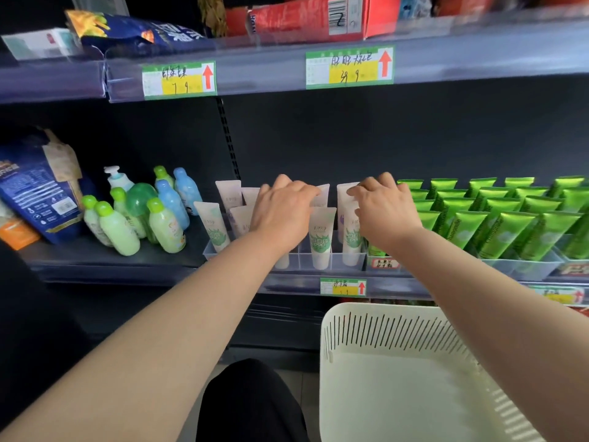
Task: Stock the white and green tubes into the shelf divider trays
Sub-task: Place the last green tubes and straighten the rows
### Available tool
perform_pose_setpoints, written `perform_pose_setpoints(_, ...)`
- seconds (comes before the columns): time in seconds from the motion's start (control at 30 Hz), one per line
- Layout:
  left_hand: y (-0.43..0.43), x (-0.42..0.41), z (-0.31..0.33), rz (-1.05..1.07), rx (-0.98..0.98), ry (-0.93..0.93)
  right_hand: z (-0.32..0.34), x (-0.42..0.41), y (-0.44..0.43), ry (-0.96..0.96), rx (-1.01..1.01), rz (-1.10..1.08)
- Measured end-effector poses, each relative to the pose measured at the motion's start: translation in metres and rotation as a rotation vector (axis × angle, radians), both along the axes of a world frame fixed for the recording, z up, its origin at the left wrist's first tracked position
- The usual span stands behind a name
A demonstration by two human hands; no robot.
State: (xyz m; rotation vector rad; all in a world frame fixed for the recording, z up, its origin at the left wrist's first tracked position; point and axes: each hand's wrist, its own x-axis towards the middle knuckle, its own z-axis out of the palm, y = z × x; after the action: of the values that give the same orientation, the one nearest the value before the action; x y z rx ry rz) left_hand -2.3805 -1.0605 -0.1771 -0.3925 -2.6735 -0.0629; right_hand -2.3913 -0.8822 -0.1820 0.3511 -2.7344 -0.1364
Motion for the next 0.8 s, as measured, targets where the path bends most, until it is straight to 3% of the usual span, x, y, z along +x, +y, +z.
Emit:
perform_pose_setpoints(0.13, 0.008, -0.012, 0.007, 0.044, -0.078, -0.139, 0.001, -0.012, 0.000, -0.065, 0.079, -0.020)
perform_pose_setpoints(0.27, 0.005, -0.016, 0.018, 0.106, -0.025, -0.265, 0.004, -0.016, -0.004, -0.061, 0.050, 0.001)
perform_pose_setpoints(0.8, -0.006, -0.024, 0.004, 0.101, -0.051, -0.145, -0.001, -0.015, -0.008, -0.031, 0.041, -0.002)
